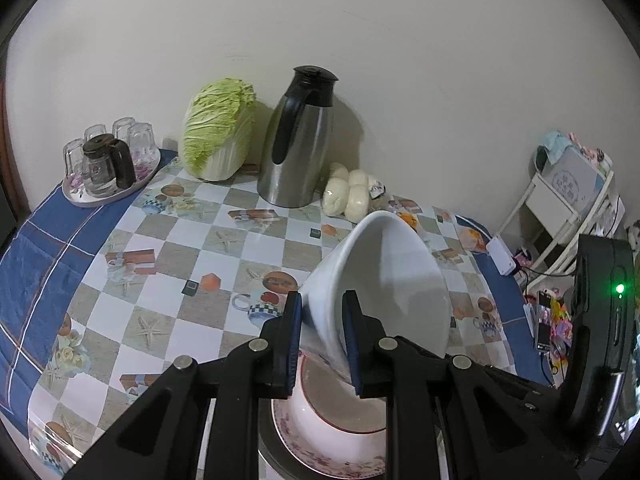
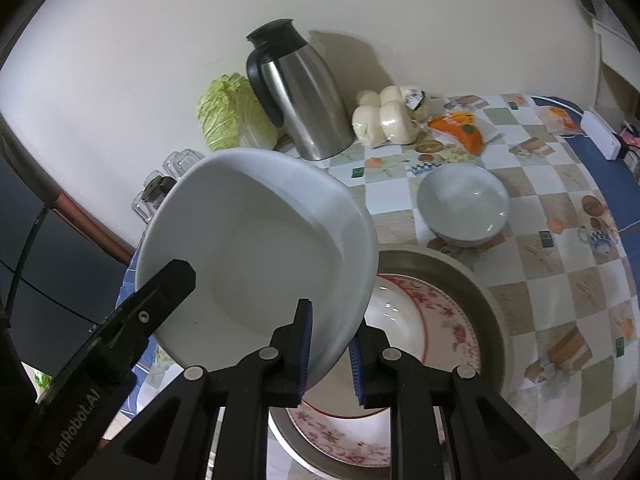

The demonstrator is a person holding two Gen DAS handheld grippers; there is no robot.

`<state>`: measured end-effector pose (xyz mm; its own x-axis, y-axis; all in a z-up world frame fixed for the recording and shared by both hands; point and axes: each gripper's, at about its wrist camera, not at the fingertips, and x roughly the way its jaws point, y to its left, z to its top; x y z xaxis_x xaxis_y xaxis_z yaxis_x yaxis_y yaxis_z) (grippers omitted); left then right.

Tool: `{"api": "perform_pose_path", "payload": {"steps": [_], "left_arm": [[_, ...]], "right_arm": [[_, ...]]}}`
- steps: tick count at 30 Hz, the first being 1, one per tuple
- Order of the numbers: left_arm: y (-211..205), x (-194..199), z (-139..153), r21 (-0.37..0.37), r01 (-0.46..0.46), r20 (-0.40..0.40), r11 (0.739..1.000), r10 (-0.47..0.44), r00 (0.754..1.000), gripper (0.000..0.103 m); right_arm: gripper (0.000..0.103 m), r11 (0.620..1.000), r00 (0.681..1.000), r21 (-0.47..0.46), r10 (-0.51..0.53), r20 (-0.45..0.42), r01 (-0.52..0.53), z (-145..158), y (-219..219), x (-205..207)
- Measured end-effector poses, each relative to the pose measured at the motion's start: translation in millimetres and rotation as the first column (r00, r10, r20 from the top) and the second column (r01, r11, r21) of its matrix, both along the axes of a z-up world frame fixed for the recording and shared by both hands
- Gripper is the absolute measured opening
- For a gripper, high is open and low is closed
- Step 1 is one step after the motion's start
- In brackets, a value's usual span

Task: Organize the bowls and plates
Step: 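Carry the white square bowl over the steel basin with both grippers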

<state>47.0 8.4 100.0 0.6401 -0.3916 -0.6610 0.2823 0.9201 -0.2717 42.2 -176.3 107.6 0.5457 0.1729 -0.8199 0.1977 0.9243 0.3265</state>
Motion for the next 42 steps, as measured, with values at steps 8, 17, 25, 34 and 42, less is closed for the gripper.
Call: {"api": "perform_pose_path", "payload": {"steps": [8, 17, 25, 34, 42], "left_arm": [[-12.9, -4.7, -3.9, 0.025, 0.022, -0.018, 0.999, -0.022, 1.000, 0.022], [-17.7, -4.2, -14.6, 0.036, 0.034, -0.078, 0.999, -0.031, 0.996, 0.022], [-22.0, -0.3, -27.6, 0.045, 0.051, -0.146, 0.998, -0.044, 0.988, 0.022], [-24.9, 3.8, -41.2, 0.058, 0.068, -0.204, 0.996, -0.055, 0.977, 0.022], [-28.8, 6.3, -49.5, 0.097, 0.070, -0.226, 0.993, -0.047, 0.973, 0.022]], "right_arm": [[0.020, 1.000, 0.999, -0.017, -0.027, -0.030, 0.026, -0.7, -11.7, -3.5], [0.025, 1.000, 0.998, -0.008, -0.025, -0.060, 0.024, -6.6, -17.5, -3.7], [0.025, 0.999, 0.993, -0.015, -0.030, -0.115, 0.028, -16.0, -19.7, -2.2], [0.025, 0.999, 0.988, -0.028, -0.038, -0.152, 0.034, -22.7, -23.1, -1.6], [0.027, 0.999, 0.984, -0.027, -0.036, -0.176, 0.031, -28.5, -23.2, -0.2]]}}
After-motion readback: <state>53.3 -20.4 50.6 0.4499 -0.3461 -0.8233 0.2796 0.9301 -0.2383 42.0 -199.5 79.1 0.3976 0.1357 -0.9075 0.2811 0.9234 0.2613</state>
